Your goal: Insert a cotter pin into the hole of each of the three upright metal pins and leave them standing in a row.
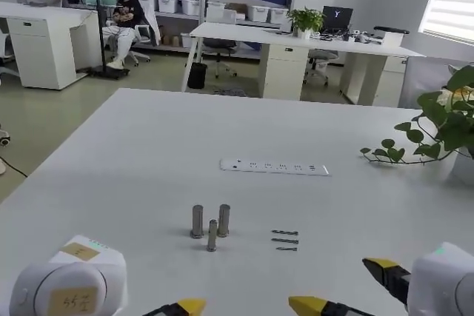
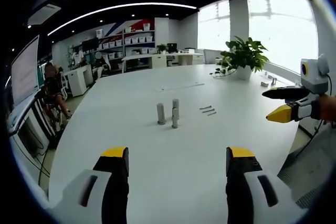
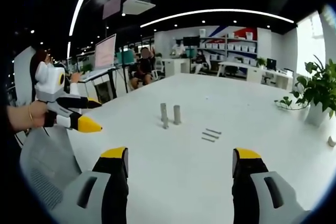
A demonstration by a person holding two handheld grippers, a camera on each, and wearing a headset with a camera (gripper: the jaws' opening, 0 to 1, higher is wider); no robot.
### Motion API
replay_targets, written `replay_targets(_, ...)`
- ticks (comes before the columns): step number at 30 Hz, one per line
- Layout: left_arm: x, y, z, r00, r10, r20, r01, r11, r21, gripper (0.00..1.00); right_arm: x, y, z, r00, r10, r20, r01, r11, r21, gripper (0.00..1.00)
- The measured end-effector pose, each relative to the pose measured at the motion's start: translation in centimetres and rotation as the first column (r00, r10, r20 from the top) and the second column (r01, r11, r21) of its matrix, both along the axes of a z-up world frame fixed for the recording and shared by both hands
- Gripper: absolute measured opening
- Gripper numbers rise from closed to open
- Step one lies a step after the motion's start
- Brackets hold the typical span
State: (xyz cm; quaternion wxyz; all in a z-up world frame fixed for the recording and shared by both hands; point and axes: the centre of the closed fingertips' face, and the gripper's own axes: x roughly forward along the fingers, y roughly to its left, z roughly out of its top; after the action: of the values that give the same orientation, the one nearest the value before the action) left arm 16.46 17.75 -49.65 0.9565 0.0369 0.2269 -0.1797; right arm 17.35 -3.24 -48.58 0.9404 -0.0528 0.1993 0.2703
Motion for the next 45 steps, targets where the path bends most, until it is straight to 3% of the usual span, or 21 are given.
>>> replay_targets(8, 0.3, 0.0, -0.5, 1.000, -0.009, -0.001, 0.009, 1.000, 0.008, 0.67, 0.4, -0.2, 0.0, 1.000, -0.026, -0.016, 0.027, 0.999, 0.047, 0.74)
replay_targets(20, 3.0, -0.6, -2.2, 0.999, -0.034, -0.019, 0.034, 0.999, -0.010, 0.60, 0.9, -0.5, -0.2, 1.000, -0.028, -0.002, 0.028, 0.999, 0.047, 0.70)
replay_targets(26, 5.3, -1.4, -3.1, 0.997, -0.082, -0.013, 0.082, 0.997, 0.006, 0.52, 1.3, -0.7, -0.4, 0.999, -0.032, -0.006, 0.033, 0.998, 0.061, 0.65)
replay_targets(29, 6.6, -1.8, -3.3, 0.995, -0.103, 0.010, 0.103, 0.994, 0.037, 0.51, 1.5, -0.7, -0.6, 0.999, -0.032, -0.009, 0.032, 0.998, 0.057, 0.63)
replay_targets(33, 8.4, -2.4, -3.9, 0.991, -0.133, 0.016, 0.131, 0.989, 0.065, 0.49, 1.6, -0.6, -0.7, 0.999, -0.031, -0.011, 0.032, 0.997, 0.063, 0.62)
replay_targets(37, 10.3, -3.1, -4.4, 0.987, -0.158, 0.027, 0.155, 0.986, 0.068, 0.45, 1.7, -0.2, -0.9, 1.000, -0.020, -0.009, 0.021, 0.998, 0.059, 0.61)
replay_targets(45, 12.6, -4.6, -5.6, 0.978, -0.206, 0.017, 0.204, 0.976, 0.070, 0.38, 2.4, 0.2, -1.2, 1.000, -0.020, -0.007, 0.020, 0.996, 0.086, 0.57)
